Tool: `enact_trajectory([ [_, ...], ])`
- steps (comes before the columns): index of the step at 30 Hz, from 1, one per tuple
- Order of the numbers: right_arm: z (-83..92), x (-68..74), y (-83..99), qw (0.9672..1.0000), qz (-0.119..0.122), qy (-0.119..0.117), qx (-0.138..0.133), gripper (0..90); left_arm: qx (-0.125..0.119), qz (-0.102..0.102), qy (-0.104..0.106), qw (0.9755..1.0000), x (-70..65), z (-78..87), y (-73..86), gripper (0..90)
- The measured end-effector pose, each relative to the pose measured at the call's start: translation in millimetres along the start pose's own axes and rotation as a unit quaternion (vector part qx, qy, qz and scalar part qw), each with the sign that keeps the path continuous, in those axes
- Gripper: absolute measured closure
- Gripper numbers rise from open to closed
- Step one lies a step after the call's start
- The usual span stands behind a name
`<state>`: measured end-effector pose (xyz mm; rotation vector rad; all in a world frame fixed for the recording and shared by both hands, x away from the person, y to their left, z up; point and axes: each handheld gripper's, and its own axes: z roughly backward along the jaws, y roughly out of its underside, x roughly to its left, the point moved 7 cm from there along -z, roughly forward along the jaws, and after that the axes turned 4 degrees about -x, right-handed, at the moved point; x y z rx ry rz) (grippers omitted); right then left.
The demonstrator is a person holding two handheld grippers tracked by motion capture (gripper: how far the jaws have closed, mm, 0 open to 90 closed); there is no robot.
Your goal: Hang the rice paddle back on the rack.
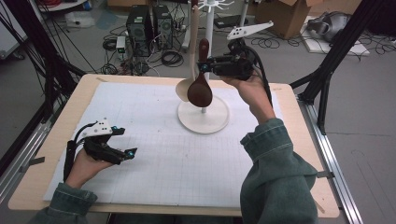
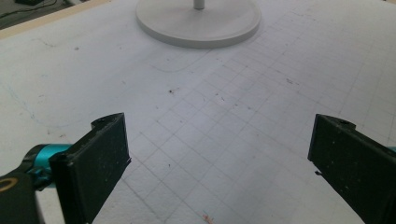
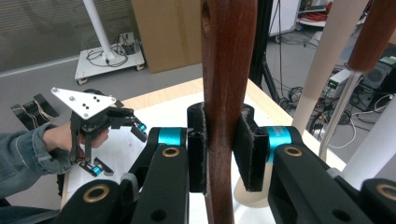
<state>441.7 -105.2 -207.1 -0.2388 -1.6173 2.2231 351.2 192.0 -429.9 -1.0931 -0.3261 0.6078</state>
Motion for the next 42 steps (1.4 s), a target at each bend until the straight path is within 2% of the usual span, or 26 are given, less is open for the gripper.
enact_trajectory([
  [5,-2.8,-6.5,-10.6,1.0,0.003,0.002,0.0,76.7,-0.004,0.004,-0.004,1.0,1.0,0.9,-0.6,2.5],
  [9,-5.8,-13.0,-17.2,1.0,-0.003,0.002,-0.001,76.7,-0.004,0.004,-0.004,1.0,1.7,1.1,0.0,2.5],
  [17,-4.9,-26.7,-31.4,0.9999,0.002,0.01,0.006,76.7,-0.007,0.005,-0.006,0.9999,2.5,2.2,-0.8,1.7],
  [23,-1.1,-32.4,-44.1,0.9999,0.0,0.012,-0.005,76.7,-0.009,0.006,-0.006,0.9999,2.2,2.7,-0.7,1.7],
  [30,-0.8,-40.1,-50.5,0.9998,-0.008,0.016,0.005,76.8,-0.009,0.004,-0.009,0.9999,3.3,4.3,-0.9,1.7],
  [42,-2.2,-55.6,-51.9,0.9994,-0.026,0.023,-0.002,76.8,-0.008,0.006,-0.01,0.9999,4.4,4.7,-0.4,1.7],
])
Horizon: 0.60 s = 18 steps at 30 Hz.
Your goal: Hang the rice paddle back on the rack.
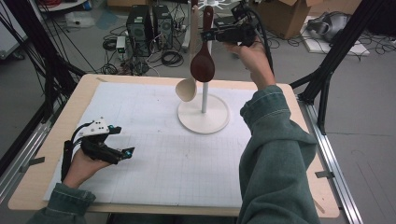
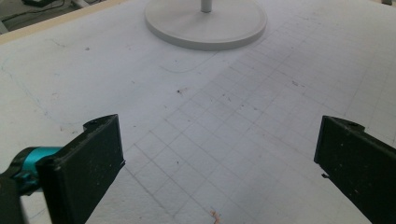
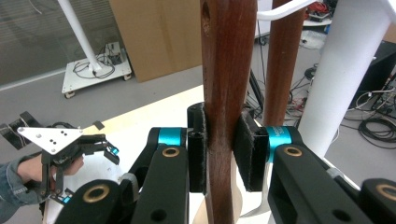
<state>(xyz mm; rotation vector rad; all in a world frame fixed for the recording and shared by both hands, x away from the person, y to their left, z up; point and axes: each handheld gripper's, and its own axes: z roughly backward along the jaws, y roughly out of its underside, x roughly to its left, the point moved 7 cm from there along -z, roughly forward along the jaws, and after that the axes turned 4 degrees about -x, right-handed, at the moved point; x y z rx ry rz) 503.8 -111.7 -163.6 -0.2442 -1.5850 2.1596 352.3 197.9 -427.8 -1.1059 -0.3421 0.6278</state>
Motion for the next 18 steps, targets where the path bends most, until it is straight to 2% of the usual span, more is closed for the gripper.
enact_trajectory([
  [13,-1.2,-6.3,2.5,0.9998,-0.015,0.01,-0.004,76.2,0.002,-0.004,0.004,1.0,-0.5,0.4,-0.1,1.7],
  [18,-2.1,-5.8,3.2,0.9998,-0.013,0.011,-0.009,75.4,0.0,-0.001,0.002,1.0,-0.3,0.4,-0.4,1.7],
])
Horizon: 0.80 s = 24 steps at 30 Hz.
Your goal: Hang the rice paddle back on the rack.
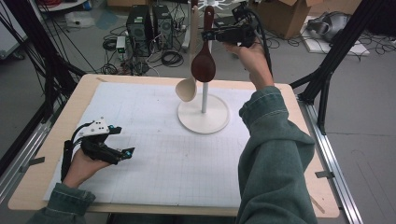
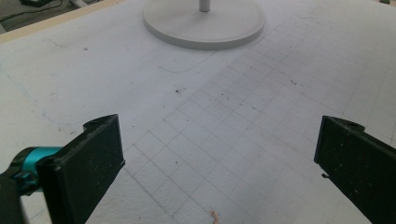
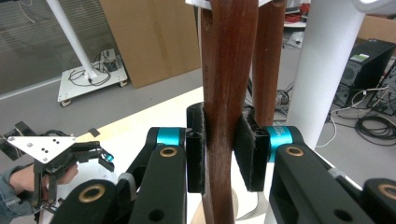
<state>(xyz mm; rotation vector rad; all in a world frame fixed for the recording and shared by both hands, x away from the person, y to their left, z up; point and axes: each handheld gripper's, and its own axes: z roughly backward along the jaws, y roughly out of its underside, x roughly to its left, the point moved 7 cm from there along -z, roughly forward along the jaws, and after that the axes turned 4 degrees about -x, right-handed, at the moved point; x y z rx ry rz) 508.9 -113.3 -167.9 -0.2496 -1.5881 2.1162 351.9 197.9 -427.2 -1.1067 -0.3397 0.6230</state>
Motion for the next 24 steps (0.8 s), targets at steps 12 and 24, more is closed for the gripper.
enact_trajectory([
  [12,7.7,1.0,5.8,0.9999,-0.001,0.01,-0.014,66.7,0.0,-0.003,-0.001,1.0,0.6,1.5,-1.4,1.7],
  [24,26.4,4.9,19.4,0.9989,-0.002,0.028,-0.039,54.2,0.0,0.001,0.002,1.0,-0.2,0.9,-2.0,1.7],
])
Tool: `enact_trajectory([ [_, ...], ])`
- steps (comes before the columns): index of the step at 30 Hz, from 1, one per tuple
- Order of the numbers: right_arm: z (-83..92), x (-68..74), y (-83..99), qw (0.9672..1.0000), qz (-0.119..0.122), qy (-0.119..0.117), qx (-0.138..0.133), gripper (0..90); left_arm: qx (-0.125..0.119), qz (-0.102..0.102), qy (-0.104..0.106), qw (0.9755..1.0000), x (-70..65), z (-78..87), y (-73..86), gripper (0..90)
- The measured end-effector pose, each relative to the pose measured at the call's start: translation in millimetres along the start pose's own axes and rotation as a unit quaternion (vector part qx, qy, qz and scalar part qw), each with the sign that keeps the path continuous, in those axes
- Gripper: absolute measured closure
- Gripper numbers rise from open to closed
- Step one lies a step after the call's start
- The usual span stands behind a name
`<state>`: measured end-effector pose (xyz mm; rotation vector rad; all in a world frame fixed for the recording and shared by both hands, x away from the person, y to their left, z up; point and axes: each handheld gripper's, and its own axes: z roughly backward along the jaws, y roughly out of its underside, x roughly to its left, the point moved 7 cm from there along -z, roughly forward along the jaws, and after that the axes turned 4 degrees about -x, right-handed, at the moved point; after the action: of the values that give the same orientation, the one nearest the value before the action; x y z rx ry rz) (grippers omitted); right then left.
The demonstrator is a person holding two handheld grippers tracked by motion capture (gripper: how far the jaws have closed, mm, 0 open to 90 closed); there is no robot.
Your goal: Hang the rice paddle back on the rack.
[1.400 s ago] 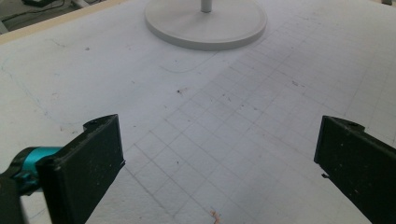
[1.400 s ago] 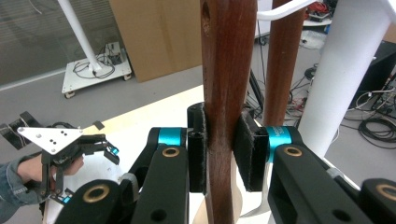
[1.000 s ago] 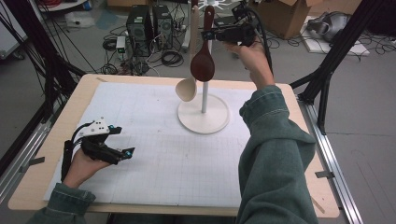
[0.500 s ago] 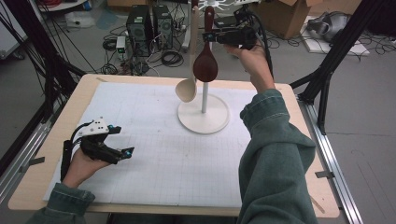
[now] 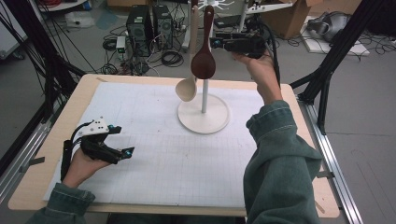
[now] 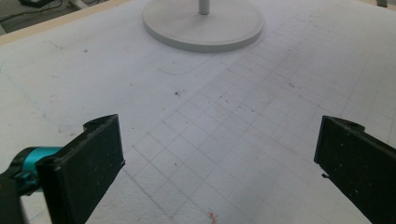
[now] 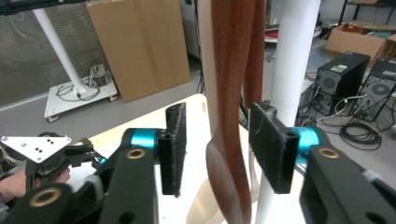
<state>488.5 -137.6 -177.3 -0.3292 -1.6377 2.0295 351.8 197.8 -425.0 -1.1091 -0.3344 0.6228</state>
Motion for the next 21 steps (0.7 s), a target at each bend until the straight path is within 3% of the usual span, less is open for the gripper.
enact_trajectory([
  [9,0.7,15.6,19.7,1.0,-0.001,0.008,-0.005,29.7,0.0,0.0,-0.001,1.0,-0.5,-0.1,-0.1,1.7],
  [16,-0.8,31.5,38.1,0.9999,0.007,-0.01,-0.003,27.4,0.001,-0.001,-0.001,1.0,-0.7,0.0,0.2,1.7],
  [21,-1.0,39.0,54.1,0.9999,0.007,-0.008,-0.003,20.9,0.002,-0.003,0.0,1.0,-1.6,-0.4,0.1,1.7],
])
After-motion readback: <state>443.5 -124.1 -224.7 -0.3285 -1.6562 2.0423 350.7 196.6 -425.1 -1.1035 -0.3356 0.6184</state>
